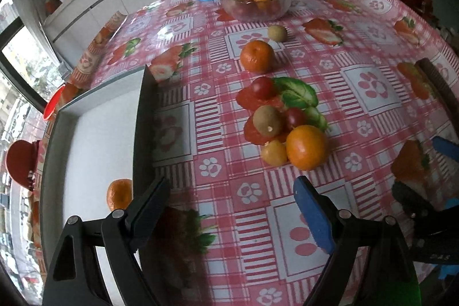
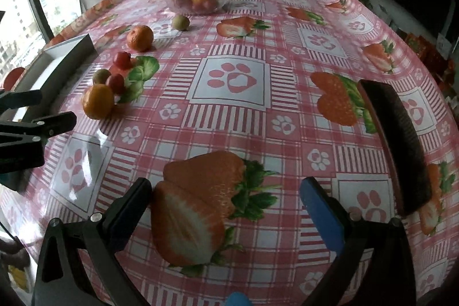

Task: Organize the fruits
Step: 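Move both tools back to the fruits and grasp a yellow tomato with the left tool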

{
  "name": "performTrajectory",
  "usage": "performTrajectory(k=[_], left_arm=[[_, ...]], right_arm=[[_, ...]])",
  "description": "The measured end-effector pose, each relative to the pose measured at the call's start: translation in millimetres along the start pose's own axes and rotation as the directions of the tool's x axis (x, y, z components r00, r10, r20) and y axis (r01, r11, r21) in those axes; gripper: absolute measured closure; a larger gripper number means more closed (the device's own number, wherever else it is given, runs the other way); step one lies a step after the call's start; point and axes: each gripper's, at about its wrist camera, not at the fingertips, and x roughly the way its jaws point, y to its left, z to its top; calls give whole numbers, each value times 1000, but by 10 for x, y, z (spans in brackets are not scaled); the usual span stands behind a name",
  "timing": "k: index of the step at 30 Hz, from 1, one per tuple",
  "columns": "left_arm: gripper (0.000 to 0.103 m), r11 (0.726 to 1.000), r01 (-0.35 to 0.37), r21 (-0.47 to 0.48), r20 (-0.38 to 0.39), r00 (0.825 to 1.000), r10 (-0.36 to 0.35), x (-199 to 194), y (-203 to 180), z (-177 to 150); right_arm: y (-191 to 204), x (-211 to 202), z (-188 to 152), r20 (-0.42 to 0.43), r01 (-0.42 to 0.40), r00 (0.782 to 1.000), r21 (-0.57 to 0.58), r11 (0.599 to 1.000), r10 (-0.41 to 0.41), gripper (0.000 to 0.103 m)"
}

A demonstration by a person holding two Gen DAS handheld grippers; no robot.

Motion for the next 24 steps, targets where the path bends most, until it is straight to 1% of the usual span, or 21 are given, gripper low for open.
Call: performTrajectory(k=[7, 10, 14, 16, 19, 20, 21, 24], left_arm=[[14, 1000, -2, -10, -14, 1000, 2, 139, -14, 54], [15, 1000, -3, 21, -5, 1000, 3, 191, -146, 100], [14, 999, -15, 50, 33, 999, 13, 204, -258, 146], [14, 999, -5, 37, 32, 999, 4, 221, -261, 177], [15, 1000, 29, -7, 20, 999, -28, 253, -207, 194], [20, 999, 43, -24, 17, 999, -43, 262, -186, 191], [33, 997, 61, -38, 21, 998, -61, 259, -170, 184], [47, 994, 88, -69, 13, 996, -87, 259, -142, 195]], right_arm=[[17, -9, -20, 21, 7, 1000, -2, 1000, -7, 0], [17, -15, -33, 25, 7, 1000, -3, 1000, -7, 0], [20, -19, -48, 39, 9, 999, -4, 1000, -9, 0], [22, -12, -45, 46, 10, 999, -4, 1000, -10, 0], [21, -12, -49, 48, 10, 999, -4, 1000, -10, 0], [22, -12, -50, 49, 10, 999, -4, 1000, -10, 0], [22, -12, -53, 51, 10, 999, -4, 1000, -10, 0], [21, -12, -59, 59, 11, 998, -4, 1000, -10, 0]])
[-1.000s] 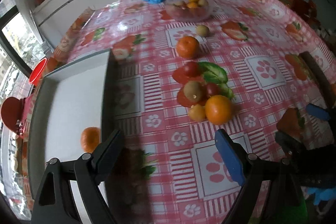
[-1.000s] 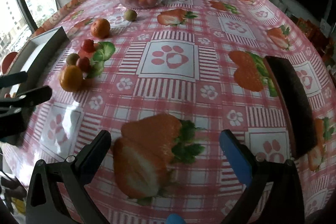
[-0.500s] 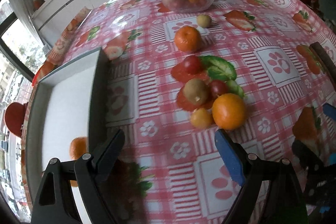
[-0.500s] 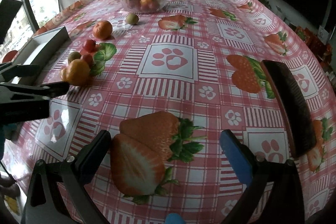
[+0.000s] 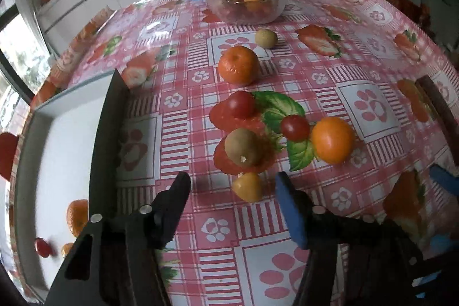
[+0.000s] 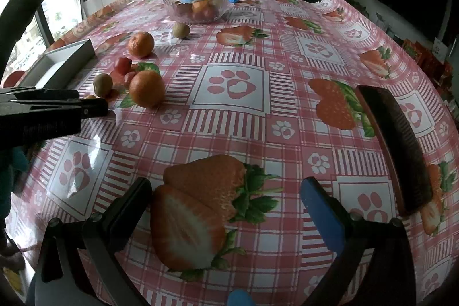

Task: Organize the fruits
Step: 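Move both tools back to the fruits and grasp a yellow tomato with the left tool, then grasp a mandarin orange with the right tool while the left tool holds the yellow tomato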

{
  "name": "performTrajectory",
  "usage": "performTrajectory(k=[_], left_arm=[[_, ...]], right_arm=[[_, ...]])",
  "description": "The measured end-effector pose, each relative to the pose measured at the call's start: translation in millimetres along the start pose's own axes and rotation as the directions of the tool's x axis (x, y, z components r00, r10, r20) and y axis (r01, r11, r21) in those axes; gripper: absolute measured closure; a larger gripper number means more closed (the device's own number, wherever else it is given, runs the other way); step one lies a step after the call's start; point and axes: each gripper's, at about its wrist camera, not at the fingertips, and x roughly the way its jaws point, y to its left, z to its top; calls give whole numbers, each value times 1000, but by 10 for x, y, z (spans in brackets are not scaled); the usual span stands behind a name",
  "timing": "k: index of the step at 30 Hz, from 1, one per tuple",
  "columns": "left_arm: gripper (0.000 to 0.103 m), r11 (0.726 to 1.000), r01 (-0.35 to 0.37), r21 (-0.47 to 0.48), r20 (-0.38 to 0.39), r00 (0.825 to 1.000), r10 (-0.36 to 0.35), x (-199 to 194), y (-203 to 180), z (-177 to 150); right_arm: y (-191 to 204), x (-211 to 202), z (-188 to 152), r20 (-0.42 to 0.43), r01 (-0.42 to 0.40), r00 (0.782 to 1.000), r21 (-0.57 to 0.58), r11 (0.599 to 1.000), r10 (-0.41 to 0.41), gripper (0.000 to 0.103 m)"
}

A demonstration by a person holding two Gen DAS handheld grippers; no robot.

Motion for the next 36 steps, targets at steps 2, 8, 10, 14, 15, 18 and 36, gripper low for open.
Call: performTrajectory(k=[2, 8, 10, 14, 15, 18, 36], left_arm=[[57, 1000, 21, -10, -3, 1000, -21, -2, -3, 1], [69, 1000, 24, 9, 7, 1000, -24, -38, -79, -38], [69, 999, 36, -2, 6, 999, -36, -57, -51, -76], [69, 999, 45, -6, 11, 999, -45, -78, 0, -123], [69, 999, 48, -7, 12, 999, -48, -78, 8, -128], [69, 999, 49, -6, 13, 999, -49, -69, 7, -112], [80, 996, 84, -32, 36, 996, -83, -2, 86, -20]], right_arm=[[-2, -2, -1, 1, 0, 1000, 0, 1000, 0, 0], [0, 4, -7, 1, 0, 1000, 0, 1000, 0, 0], [2, 6, -10, -1, -1, 1000, -1, 1000, 1, 0], [1, 25, 48, -47, -2, 999, -2, 1000, 2, 0], [0, 36, 67, -59, -2, 998, -1, 1000, 2, 0], [-3, 59, 107, -95, -4, 995, 1, 1000, 4, 0], [388, 372, 643, -94, -76, 993, -85, 993, 68, 9]])
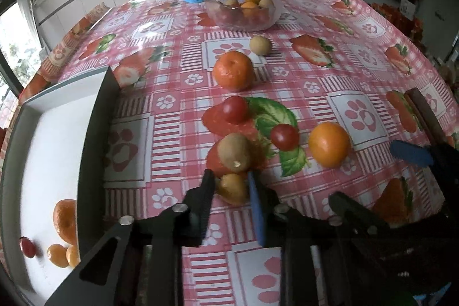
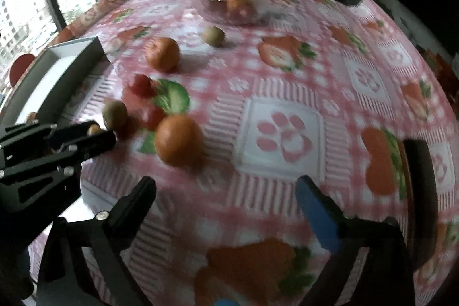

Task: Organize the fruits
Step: 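Grasp a mandarin orange with the right tool while the left tool holds the yellow tomato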

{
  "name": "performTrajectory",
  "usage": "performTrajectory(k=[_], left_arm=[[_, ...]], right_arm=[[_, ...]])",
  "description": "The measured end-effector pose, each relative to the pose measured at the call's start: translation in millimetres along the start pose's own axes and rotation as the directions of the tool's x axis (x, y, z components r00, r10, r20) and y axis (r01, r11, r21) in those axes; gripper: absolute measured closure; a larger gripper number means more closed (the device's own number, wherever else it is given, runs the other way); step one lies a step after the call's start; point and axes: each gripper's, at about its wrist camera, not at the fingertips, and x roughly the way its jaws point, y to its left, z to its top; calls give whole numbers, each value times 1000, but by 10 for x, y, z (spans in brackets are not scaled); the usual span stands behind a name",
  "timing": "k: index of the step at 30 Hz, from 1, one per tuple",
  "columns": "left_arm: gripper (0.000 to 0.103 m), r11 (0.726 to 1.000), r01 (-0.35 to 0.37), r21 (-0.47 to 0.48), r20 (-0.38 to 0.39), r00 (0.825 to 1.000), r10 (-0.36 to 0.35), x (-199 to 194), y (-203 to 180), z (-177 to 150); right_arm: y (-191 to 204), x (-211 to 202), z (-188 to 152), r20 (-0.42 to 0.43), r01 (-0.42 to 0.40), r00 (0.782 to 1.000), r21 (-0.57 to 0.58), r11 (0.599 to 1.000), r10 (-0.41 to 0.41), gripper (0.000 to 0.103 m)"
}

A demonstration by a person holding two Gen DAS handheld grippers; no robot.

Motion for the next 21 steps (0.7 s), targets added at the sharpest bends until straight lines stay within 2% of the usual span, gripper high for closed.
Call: performTrajectory(k=[3, 5, 6, 7, 9, 15, 21], left_arm=[[80, 1000, 0, -20, -11, 1000, -1, -10, 70, 2], [80, 999, 2, -36, -12, 1000, -2, -10, 111, 4], [80, 999, 7, -39, -14, 1000, -7, -5, 123, 7], [80, 999, 6, -35, -15, 1000, -7, -5, 117, 9], [80, 1000, -4, -21, -14, 1000, 3, -2, 101, 4], [80, 1000, -14, -26, -9, 1000, 14, 4, 89, 13], [82, 999, 17, -30, 1, 1000, -17, -28, 83, -18]], right_arm=[[31, 55, 129, 6, -23, 1000, 0, 1000, 23, 15], [59, 93, 179, 11, -34, 999, -7, 999, 34, 25], [78, 99, 202, 17, -42, 999, -12, 999, 42, 34], [95, 100, 213, 21, -47, 999, -18, 999, 47, 50], [123, 88, 228, 31, -71, 997, -26, 997, 72, 66], [-68, -2, 111, 45, -129, 991, 65, 989, 127, 66], [-273, -141, -73, 40, -155, 988, 130, 979, 151, 66]])
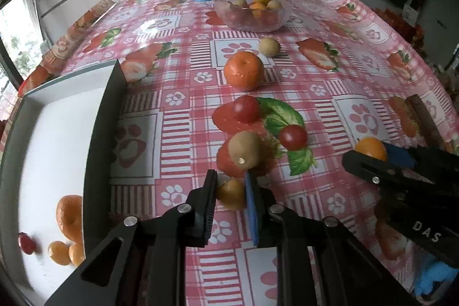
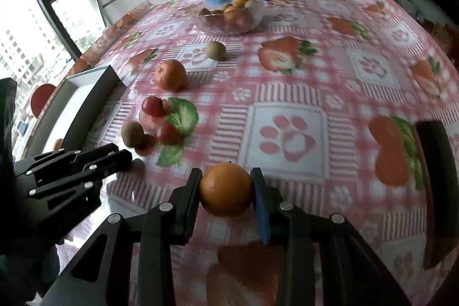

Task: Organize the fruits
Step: 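Grasp a mandarin orange with the right tool while the left tool holds the yellow tomato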

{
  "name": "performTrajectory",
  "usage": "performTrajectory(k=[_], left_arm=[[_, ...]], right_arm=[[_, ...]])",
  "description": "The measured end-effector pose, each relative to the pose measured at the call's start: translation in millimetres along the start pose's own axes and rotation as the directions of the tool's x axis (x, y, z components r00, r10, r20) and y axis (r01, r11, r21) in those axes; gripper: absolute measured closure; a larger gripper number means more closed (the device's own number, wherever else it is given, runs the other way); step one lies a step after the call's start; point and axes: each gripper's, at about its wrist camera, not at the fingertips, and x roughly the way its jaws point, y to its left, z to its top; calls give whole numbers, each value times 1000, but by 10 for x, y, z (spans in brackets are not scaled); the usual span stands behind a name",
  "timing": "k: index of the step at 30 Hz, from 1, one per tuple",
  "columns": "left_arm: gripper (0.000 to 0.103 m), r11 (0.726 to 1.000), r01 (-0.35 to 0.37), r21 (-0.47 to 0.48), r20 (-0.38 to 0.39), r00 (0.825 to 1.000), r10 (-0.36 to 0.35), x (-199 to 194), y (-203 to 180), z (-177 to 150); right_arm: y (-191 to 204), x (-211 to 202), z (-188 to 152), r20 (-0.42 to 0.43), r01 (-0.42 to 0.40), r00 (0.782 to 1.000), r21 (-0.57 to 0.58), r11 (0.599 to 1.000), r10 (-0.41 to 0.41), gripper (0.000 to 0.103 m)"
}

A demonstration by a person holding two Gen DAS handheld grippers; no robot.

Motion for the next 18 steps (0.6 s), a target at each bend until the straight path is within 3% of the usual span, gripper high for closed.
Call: performTrajectory(k=[18], left_arm=[[82, 1000, 19, 15, 59, 998, -20, -510, -18, -180]], right_arm=[[-12, -328, -243, 18, -12, 1000, 34, 999, 11, 66]])
